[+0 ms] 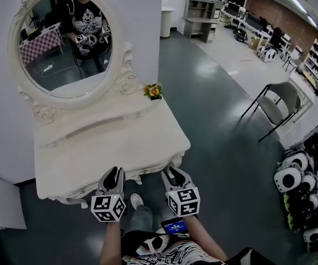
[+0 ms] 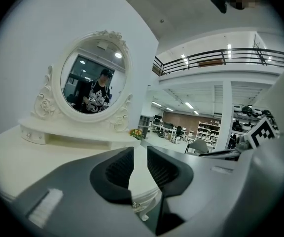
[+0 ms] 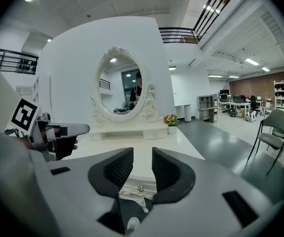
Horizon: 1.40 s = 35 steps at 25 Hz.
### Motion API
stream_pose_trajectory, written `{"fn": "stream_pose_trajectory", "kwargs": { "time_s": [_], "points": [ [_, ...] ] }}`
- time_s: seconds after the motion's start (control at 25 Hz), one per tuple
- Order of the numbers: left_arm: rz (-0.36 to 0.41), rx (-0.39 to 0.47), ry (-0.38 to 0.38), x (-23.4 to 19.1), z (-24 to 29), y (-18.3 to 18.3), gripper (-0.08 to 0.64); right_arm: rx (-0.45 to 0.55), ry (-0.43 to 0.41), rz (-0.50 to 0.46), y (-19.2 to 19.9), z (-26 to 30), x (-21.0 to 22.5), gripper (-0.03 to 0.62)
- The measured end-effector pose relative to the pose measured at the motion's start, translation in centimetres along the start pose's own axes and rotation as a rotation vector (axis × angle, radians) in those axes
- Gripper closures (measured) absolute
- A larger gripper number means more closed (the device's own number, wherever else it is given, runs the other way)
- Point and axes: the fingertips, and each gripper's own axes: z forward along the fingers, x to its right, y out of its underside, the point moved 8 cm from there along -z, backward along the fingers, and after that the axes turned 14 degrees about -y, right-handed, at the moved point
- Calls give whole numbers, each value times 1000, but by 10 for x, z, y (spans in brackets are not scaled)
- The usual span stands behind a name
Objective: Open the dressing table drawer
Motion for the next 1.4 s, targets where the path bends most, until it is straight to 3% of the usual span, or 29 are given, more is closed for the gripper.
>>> {"fn": "stream_pose_trajectory", "kwargs": {
  "time_s": [0.2, 0.6, 0.96, 1.4],
  "points": [
    [-17, -39, 14, -30, 75, -5, 485, -31, 22, 8, -17, 66, 31, 476],
    [49, -127, 106, -80, 211, -16, 494, -78, 82, -8, -59, 198, 77, 477],
    [57, -192, 156, -84, 270, -4, 497, -133, 93, 20, -59, 249, 111, 480],
    [64, -260, 138, -79, 302, 12, 498, -176, 15, 35, -52, 297, 134, 479]
  ]
}}
